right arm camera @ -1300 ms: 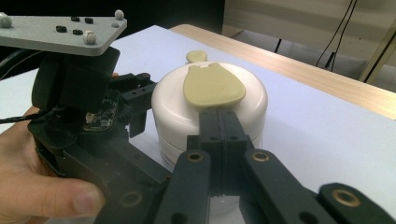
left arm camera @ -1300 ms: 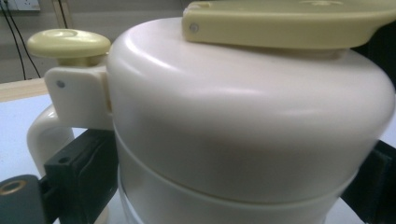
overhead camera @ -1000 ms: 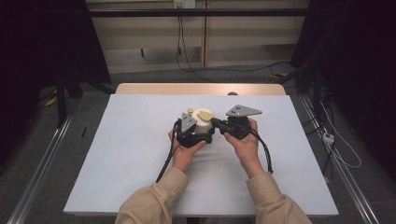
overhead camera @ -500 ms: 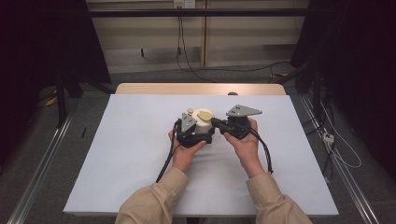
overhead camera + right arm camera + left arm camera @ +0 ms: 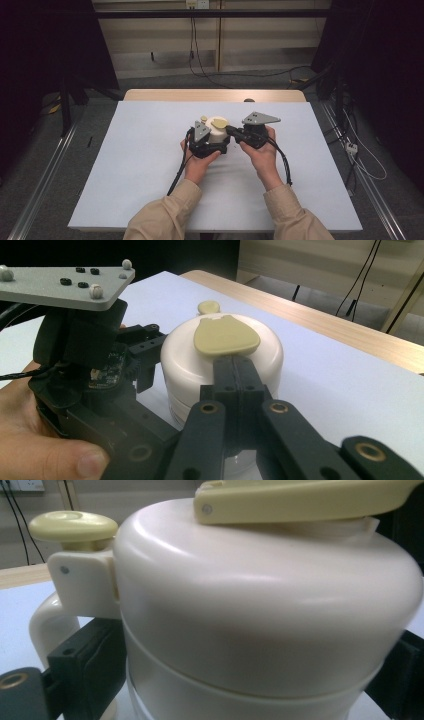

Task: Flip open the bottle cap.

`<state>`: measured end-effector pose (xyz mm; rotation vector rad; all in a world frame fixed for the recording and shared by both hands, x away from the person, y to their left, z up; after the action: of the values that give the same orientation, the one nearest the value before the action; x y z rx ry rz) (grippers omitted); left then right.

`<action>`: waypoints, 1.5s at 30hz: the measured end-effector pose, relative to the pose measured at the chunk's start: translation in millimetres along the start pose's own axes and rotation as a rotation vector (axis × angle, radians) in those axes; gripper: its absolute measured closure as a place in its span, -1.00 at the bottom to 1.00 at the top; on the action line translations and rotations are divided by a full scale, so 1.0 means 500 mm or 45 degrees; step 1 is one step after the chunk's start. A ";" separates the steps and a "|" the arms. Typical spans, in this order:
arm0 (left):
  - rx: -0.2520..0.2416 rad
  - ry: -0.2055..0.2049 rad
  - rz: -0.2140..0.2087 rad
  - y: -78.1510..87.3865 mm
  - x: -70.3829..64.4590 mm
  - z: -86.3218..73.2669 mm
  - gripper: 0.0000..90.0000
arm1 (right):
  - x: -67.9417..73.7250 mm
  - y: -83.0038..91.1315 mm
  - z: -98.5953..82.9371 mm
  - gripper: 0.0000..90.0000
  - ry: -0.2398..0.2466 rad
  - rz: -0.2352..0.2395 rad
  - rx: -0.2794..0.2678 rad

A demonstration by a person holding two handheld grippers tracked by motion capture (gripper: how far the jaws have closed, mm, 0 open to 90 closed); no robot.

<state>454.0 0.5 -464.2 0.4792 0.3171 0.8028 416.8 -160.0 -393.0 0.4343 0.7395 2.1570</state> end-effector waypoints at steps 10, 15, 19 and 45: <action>0.002 0.003 0.003 0.000 -0.001 0.000 -0.89 | 0.001 -0.001 0.008 1.00 0.010 -0.002 -0.012; 0.004 0.003 0.005 0.000 -0.001 0.000 -0.89 | 0.000 -0.003 0.010 1.00 0.005 0.001 -0.018; 0.005 0.008 0.003 0.000 -0.002 0.000 -0.89 | 0.003 -0.006 0.014 1.00 0.017 0.010 -0.017; 0.009 0.009 0.003 0.000 -0.001 0.001 -0.89 | 0.004 -0.015 0.028 1.00 0.018 0.023 -0.038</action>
<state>453.7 -0.1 -463.6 0.4839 0.3257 0.8063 427.5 -149.6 -386.7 0.4121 0.7125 2.1872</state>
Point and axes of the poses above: each handheld gripper's, and its own axes: y roughly backward along the jaws, z roughly out of its top, x roughly to its left, the point moved 2 cm from there along -y, roughly forward along the jaws, and after that the axes turned 15 degrees about x, right-handed, at the moved point
